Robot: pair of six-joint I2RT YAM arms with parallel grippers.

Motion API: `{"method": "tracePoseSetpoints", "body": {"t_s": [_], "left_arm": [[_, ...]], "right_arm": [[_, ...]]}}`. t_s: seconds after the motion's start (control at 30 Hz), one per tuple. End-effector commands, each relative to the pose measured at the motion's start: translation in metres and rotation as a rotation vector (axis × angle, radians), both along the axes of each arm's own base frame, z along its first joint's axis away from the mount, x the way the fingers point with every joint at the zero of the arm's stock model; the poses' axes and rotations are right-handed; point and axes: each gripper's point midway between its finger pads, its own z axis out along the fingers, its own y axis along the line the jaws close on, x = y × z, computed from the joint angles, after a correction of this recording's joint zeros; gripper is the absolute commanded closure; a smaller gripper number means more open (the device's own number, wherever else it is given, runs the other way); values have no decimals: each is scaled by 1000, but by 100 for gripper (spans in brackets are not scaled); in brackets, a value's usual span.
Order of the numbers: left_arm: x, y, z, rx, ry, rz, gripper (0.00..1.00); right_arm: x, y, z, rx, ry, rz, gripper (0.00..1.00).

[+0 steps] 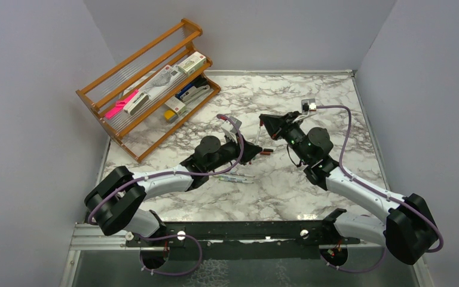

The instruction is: Insert the pens into the pen caps

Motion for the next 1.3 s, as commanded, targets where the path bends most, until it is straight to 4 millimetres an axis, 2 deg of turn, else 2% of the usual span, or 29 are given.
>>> {"method": "tracePoseSetpoints", "body": {"t_s": [0.0,0.33,0.7,0.87,1.27], "left_arm": [[2,-3,12,-31,-32,-7,100],[9,-1,15,-22,-60,26,100],[2,0,19,-36,-58,-2,100],[1,-1,22,-39,-65,-10,100],[0,-3,28,-52,-71,-20,100]], "right_arm": [[-9,5,13,15,-41,53,98],[-16,2,2,19,-19,56,98],[-6,-11,31,0,-74,-29,98],[-5,-9,35,16,-80,-26,98],[-6,-5,22,17,-53,-7,98]]}}
